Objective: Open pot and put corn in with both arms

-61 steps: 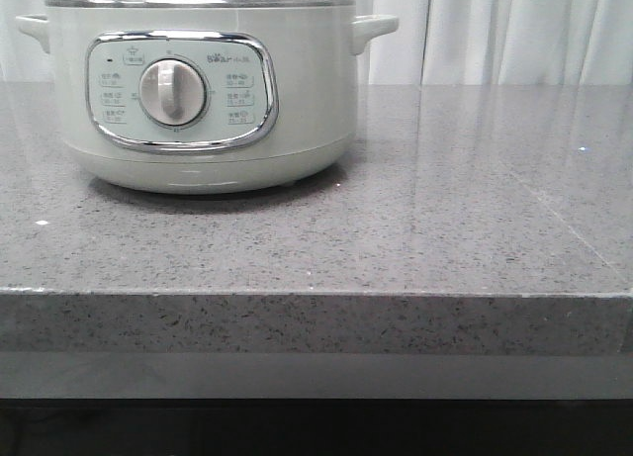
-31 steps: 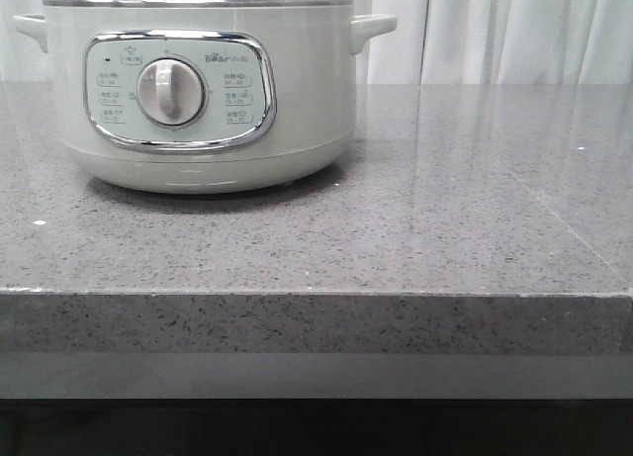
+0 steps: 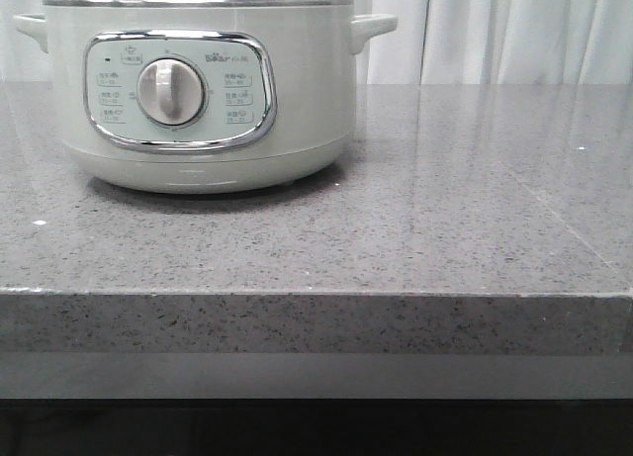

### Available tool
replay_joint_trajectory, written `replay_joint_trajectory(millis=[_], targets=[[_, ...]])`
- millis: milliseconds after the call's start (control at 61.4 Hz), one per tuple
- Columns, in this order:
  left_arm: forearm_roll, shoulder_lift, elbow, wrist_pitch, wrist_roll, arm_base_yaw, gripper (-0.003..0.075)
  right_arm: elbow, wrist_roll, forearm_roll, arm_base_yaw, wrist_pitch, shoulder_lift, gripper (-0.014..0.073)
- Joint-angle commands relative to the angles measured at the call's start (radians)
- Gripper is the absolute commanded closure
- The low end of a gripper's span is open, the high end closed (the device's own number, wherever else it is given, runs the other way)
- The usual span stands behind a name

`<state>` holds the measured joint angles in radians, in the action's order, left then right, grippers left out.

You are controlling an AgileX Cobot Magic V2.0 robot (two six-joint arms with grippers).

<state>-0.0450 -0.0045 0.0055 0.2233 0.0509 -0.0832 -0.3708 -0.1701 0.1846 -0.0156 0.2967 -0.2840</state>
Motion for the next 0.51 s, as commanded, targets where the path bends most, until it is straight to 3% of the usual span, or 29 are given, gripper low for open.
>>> replay_joint_trajectory(millis=[0, 179, 489], targets=[[-0.005, -0.024, 0.000, -0.085, -0.010, 0.001, 0.0738, -0.027, -0.012, 0.000, -0.002, -0.081, -0.007, 0.0659], [-0.005, -0.024, 0.000, -0.085, -0.010, 0.001, 0.0738, 0.019, -0.012, -0.015, -0.002, -0.100, -0.005, 0.0659], [-0.005, -0.024, 0.000, -0.085, -0.010, 0.001, 0.0738, 0.311, -0.012, -0.017, -0.002, -0.158, 0.166, 0.0659]])
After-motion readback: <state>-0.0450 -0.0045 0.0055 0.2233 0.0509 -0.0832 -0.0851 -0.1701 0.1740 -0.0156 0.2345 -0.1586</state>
